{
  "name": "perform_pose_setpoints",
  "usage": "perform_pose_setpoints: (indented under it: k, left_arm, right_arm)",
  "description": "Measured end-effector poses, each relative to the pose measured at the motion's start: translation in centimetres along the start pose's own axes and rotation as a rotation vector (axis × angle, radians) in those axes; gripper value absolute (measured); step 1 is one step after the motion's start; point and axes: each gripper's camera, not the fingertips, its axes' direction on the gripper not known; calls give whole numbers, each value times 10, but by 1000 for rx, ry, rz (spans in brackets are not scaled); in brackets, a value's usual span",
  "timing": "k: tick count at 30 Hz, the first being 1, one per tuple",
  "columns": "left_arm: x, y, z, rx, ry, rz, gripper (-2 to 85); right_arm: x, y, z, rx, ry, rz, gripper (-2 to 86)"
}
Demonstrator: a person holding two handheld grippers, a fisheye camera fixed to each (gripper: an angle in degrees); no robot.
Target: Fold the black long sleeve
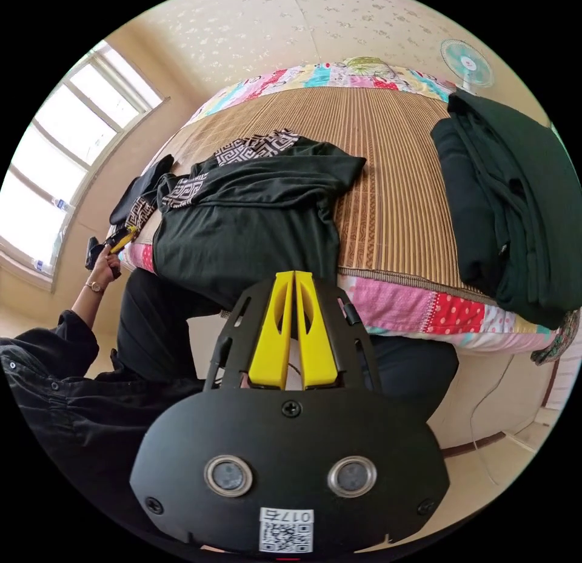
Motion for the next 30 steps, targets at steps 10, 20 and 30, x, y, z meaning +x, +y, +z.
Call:
perform_pose_setpoints:
  k: [10, 20, 30]
  left_arm:
    - [100, 34, -122, -3, 114, 185, -7]
    - [95, 47, -228, 64, 116, 182, 4]
    - [49, 100, -271, 126, 112, 154, 132]
  right_arm:
    - [-224, -83, 13, 168, -220, -818, 66]
    - [-428, -85, 84, 247, -13, -1229, 70]
    - [-299, -230, -20, 342, -607, -529, 32]
